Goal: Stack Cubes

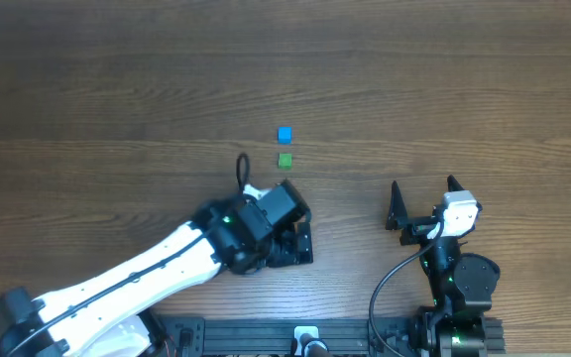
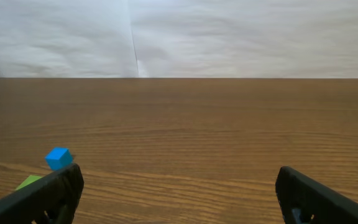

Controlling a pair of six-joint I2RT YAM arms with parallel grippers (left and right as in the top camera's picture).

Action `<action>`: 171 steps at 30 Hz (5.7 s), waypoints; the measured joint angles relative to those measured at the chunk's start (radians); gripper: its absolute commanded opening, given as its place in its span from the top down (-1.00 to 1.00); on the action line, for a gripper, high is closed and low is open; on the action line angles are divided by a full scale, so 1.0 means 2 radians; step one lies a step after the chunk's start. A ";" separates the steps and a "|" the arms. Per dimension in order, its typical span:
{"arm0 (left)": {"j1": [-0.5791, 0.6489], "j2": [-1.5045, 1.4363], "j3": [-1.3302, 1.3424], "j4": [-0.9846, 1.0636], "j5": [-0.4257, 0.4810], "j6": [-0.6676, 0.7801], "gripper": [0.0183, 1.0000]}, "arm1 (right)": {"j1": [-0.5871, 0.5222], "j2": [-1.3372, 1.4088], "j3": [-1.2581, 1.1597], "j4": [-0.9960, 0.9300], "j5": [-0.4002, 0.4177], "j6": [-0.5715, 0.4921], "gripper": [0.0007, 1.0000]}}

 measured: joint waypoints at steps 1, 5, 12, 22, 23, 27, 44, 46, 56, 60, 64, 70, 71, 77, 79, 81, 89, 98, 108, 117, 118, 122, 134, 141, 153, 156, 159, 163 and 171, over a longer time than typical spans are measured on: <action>-0.006 0.009 -0.002 0.004 -0.004 -0.008 -0.99 | 0.000 0.000 0.000 0.000 0.000 0.000 -0.99; -0.022 0.039 -0.003 0.021 -0.014 -0.024 -0.98 | 0.000 0.000 0.000 0.000 0.000 0.000 -0.99; -0.026 0.095 -0.003 0.032 -0.018 -0.035 -0.94 | 0.000 0.000 0.000 0.000 0.000 0.001 -0.98; -0.026 0.126 -0.003 0.039 -0.049 -0.031 -0.88 | 0.000 0.000 0.000 0.000 0.000 0.000 -0.98; -0.026 0.126 -0.003 0.041 -0.051 -0.026 -0.89 | 0.000 0.000 0.000 0.000 0.000 0.000 -0.99; -0.026 0.126 -0.003 0.055 -0.058 0.009 -0.90 | 0.000 0.000 0.000 0.000 0.000 0.000 -0.98; -0.026 0.152 -0.003 0.057 -0.072 0.073 -0.85 | 0.000 0.000 0.000 0.000 0.000 0.000 -0.99; -0.026 0.152 -0.003 0.057 -0.073 0.073 -0.83 | 0.000 0.000 0.000 0.000 0.000 0.000 -0.98; -0.026 0.169 -0.003 0.057 -0.076 0.072 -0.71 | 0.000 0.000 0.000 0.000 0.000 0.000 -0.99; -0.026 0.172 -0.002 0.057 -0.079 0.066 -0.65 | 0.000 0.000 0.000 0.000 0.000 0.000 -0.99; -0.026 0.172 -0.002 0.060 -0.082 0.060 -0.64 | 0.000 0.000 0.000 0.000 0.000 0.000 -0.99; -0.026 0.172 -0.002 0.067 -0.085 0.050 -0.63 | 0.000 0.000 0.000 0.000 0.000 0.000 -0.99; -0.026 0.172 -0.002 0.068 -0.086 0.048 -0.63 | 0.000 0.000 0.000 0.000 0.000 0.000 -0.98; -0.026 0.172 -0.002 0.071 -0.086 0.043 -0.49 | 0.000 0.000 0.000 0.000 0.000 0.000 -0.99; -0.026 0.172 -0.002 0.072 -0.086 0.042 -0.42 | 0.000 0.000 0.000 0.000 0.000 0.000 -0.99; -0.026 0.172 -0.002 0.073 -0.086 0.042 -0.38 | 0.000 0.000 0.000 0.000 0.000 0.000 -0.98; -0.026 0.172 -0.002 0.073 -0.085 0.042 -0.21 | 0.000 0.000 0.000 0.000 0.000 0.000 -0.99; -0.026 0.172 -0.002 0.075 -0.085 0.042 -0.11 | 0.000 0.000 0.000 0.000 0.000 0.000 -0.98; -0.026 0.172 -0.002 0.076 -0.085 0.042 0.06 | 0.000 0.000 0.000 0.000 0.000 0.000 -0.99; -0.026 0.172 -0.002 0.080 -0.085 0.042 0.25 | 0.000 0.000 0.000 0.000 0.000 0.000 -0.99; -0.026 0.172 -0.002 0.080 -0.085 0.042 0.27 | 0.000 0.000 0.000 0.000 0.000 0.000 -0.98; -0.026 0.172 -0.002 0.080 -0.084 0.042 0.31 | 0.000 0.000 0.000 0.000 0.000 0.000 -0.98; -0.026 0.172 -0.001 0.080 -0.084 0.042 0.57 | 0.000 0.000 0.000 0.000 0.000 0.000 -0.99; -0.026 0.170 -0.001 0.074 -0.083 0.042 0.67 | 0.000 0.000 0.000 0.000 0.000 0.000 -0.99; -0.024 0.145 0.153 -0.097 -0.101 0.043 0.72 | 0.000 0.000 0.000 0.000 0.000 0.000 -0.98; -0.009 0.145 0.220 -0.129 -0.107 0.050 0.73 | 0.000 0.000 0.000 0.000 0.000 0.000 -0.99; 0.017 0.152 0.274 -0.153 -0.109 0.060 0.73 | 0.000 0.000 0.000 0.000 0.000 0.000 -0.99; 0.046 0.184 0.328 -0.173 -0.112 0.075 0.73 | 0.000 0.000 0.000 0.000 0.000 0.000 -0.99; 0.066 0.254 0.335 -0.173 -0.111 0.092 0.74 | 0.000 0.000 0.000 0.000 0.000 0.000 -0.99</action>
